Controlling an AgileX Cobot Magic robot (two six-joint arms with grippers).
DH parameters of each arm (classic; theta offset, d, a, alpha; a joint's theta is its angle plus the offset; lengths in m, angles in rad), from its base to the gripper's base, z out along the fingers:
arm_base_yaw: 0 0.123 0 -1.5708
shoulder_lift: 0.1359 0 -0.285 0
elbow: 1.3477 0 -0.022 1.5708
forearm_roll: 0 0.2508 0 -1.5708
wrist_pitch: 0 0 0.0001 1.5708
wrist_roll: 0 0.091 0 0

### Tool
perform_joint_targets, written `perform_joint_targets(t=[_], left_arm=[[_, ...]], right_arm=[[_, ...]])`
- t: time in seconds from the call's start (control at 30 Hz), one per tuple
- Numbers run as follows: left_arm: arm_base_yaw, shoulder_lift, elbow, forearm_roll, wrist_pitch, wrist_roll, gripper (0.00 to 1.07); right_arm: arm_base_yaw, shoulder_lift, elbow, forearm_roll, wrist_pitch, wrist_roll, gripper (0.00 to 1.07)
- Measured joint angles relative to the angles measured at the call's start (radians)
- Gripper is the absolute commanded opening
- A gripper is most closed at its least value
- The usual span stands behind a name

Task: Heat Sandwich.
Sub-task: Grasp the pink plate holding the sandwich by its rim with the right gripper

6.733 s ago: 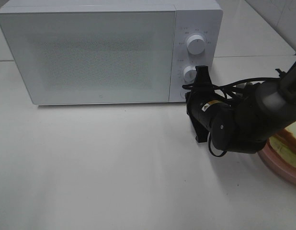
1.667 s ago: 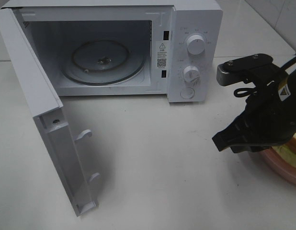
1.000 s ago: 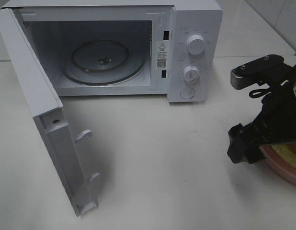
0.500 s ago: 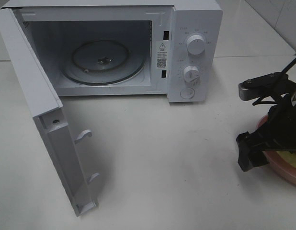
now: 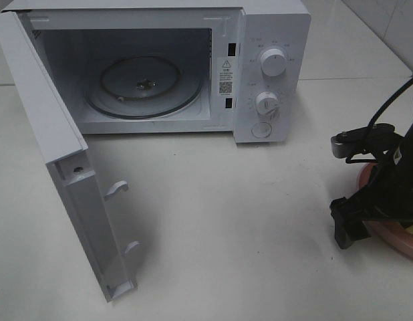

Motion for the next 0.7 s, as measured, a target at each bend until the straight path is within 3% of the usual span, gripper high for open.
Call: perform_joint_targets(t=[0.4,0.57,0.67,0.7], left_arm=[[0.000,0.000,0.000,0.000,0.000,0.000,0.98],[0.000,0.000,0.000,0.000,0.000,0.000,0.98],[0.000,0.000,0.000,0.000,0.000,0.000,0.98],[0.000,0.000,0.000,0.000,0.000,0.000,0.98]], right_arm=[[-0.019,0.107,-0.041,-0.027,-0.050,0.012,0.90],[-0.019,0.121,-0.060,-0.043,-0.033,0.014,0.75],[-0.019,0.121,-0.060,-0.053,-0.035,0.019,0.55],[-0.019,0.121,-0.060,-0.053,-0.035,0.019,0.55]])
